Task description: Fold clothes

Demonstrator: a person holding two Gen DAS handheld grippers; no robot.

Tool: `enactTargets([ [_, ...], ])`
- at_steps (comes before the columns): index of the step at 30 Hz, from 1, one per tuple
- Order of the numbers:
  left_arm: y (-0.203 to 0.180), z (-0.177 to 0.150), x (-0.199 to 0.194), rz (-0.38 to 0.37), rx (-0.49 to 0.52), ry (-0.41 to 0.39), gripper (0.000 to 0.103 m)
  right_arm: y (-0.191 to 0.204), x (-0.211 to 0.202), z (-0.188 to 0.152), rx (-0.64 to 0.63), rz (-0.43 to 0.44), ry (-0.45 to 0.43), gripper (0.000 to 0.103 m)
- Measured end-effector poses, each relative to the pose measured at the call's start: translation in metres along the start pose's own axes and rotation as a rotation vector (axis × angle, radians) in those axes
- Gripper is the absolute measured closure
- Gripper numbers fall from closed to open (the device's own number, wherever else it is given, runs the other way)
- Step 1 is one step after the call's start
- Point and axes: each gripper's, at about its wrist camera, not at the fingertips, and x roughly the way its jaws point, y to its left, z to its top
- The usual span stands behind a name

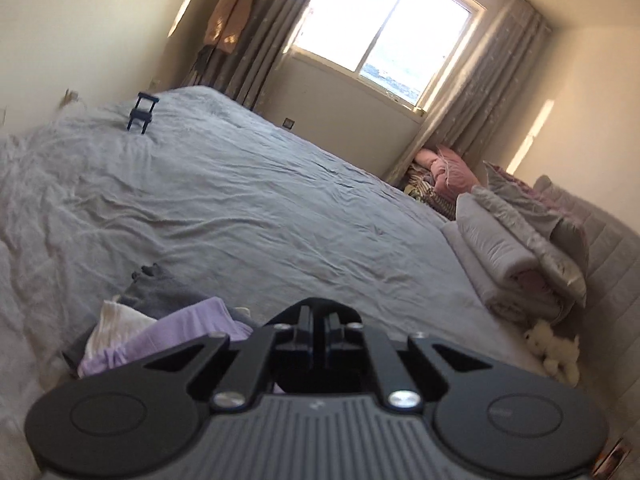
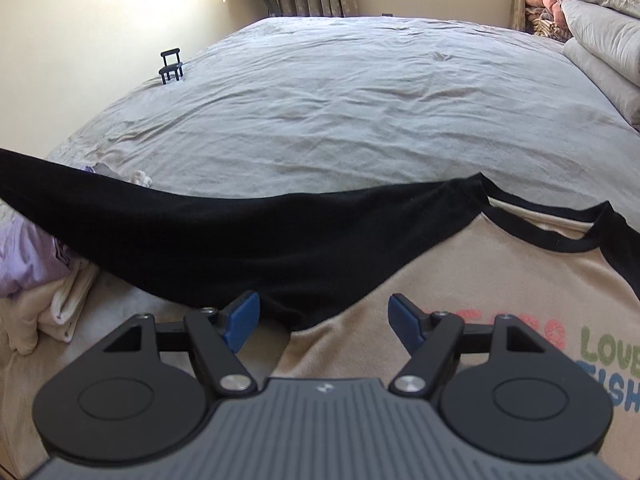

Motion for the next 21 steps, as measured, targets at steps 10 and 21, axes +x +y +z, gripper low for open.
enactTargets([
  [10, 0.095, 0.021, 0.089, 0.219, -0.316, 0.078, 0.098, 0.029, 0.054, 0.026, 0.003, 0.061, -0.016, 0.029],
  [21, 0.113, 0.02, 0.099, 0.181, -0.301, 0.013, 0.047, 0.083, 0.107, 0.044, -0.045, 0.097, 0.014, 0.028],
])
